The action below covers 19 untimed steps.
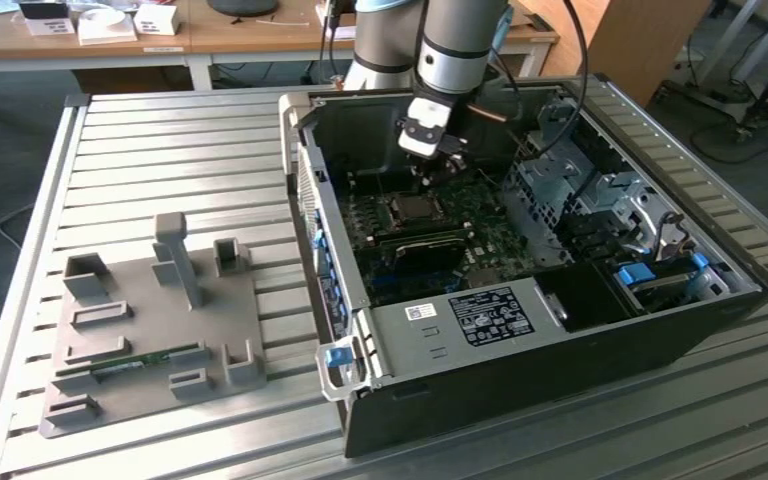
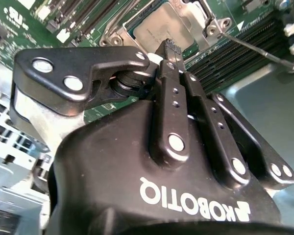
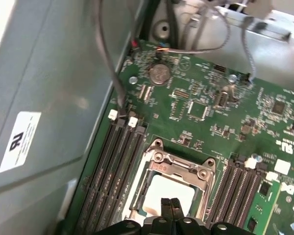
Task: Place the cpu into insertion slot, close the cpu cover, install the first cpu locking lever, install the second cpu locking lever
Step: 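Close the cpu cover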
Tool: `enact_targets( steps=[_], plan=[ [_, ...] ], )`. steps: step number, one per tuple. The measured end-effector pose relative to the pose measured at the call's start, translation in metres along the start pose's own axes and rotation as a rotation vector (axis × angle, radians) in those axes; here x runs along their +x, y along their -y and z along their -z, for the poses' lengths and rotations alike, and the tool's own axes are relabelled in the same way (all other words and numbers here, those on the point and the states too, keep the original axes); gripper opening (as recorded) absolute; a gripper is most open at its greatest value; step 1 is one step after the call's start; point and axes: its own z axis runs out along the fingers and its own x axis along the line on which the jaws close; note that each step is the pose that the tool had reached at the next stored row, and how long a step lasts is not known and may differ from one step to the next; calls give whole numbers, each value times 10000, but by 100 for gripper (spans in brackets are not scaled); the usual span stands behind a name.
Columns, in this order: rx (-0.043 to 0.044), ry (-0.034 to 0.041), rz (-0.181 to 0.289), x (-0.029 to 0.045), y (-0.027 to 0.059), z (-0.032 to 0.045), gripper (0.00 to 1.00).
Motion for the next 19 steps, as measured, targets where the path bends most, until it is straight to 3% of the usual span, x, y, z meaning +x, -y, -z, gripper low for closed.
enact_targets(
  steps=[6,15,19],
  plan=[
    [9,-11,919,0,0,0,11],
    [11,-13,1017,0,0,0,11],
    [15,-20,1550,0,0,0,11]
  ],
)
